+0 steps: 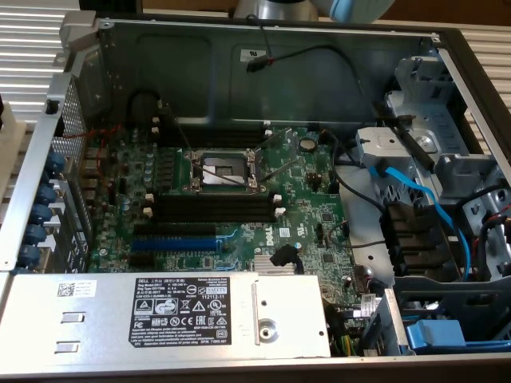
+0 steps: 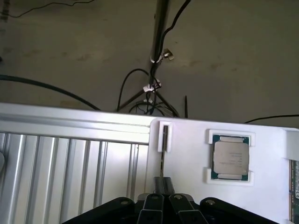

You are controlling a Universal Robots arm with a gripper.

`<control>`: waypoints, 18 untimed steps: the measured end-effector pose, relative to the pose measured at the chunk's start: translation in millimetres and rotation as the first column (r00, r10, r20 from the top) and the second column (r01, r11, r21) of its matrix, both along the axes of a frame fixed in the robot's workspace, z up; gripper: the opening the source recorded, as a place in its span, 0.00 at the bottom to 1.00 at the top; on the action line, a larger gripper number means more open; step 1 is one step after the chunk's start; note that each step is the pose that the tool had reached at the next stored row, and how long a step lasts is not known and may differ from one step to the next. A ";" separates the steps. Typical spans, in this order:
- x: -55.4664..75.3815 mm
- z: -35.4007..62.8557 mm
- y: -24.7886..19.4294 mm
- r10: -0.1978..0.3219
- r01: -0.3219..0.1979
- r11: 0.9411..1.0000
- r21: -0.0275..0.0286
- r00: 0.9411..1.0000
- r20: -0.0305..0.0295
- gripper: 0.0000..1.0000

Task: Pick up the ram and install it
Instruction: 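Pick up the ram and move it above insertion slot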

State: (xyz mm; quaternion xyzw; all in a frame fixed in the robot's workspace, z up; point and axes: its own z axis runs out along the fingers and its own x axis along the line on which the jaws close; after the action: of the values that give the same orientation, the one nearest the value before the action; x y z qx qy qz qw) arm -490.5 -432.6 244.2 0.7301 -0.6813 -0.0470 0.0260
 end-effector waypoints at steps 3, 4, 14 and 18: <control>1.4 -5.3 0.1 0.001 -0.001 1.000 0.000 1.000 0.001 0.10; 1.8 -7.2 0.1 0.001 -0.001 1.000 0.000 1.000 0.001 0.10; 1.6 -16.1 4.6 0.007 -0.007 1.000 -0.002 1.000 0.008 0.10; 0.6 -17.1 4.7 0.008 -0.008 1.000 -0.002 1.000 0.009 0.10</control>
State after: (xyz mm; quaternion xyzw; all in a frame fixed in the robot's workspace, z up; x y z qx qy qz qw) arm -489.9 -427.8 227.1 0.7330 -0.6785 -0.0429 0.0237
